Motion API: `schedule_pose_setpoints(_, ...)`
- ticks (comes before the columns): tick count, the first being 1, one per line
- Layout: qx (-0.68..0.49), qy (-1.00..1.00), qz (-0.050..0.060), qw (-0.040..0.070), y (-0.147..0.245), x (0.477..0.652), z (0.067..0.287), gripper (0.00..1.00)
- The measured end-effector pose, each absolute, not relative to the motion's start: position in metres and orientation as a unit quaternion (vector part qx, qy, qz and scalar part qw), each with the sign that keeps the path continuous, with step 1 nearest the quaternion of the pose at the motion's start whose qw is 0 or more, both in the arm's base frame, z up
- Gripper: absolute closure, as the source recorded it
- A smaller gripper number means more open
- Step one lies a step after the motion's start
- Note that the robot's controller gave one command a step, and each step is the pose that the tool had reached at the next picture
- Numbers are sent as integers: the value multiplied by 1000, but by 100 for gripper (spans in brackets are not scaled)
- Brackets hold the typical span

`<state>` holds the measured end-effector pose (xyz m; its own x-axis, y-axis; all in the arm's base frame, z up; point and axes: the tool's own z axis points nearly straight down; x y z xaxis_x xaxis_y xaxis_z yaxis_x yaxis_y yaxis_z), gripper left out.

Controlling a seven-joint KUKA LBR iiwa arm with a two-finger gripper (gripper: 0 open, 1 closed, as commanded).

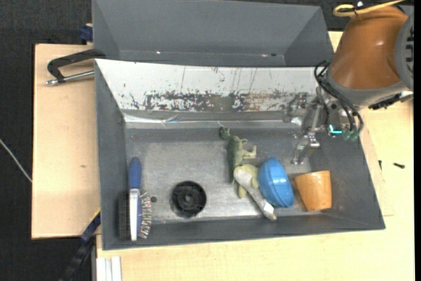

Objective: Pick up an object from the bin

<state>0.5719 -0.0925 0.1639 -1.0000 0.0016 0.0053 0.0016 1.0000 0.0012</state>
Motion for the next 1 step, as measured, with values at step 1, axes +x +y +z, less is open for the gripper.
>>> schedule_pose_setpoints(1,216,-976,-2,2,-72,551,75,0)
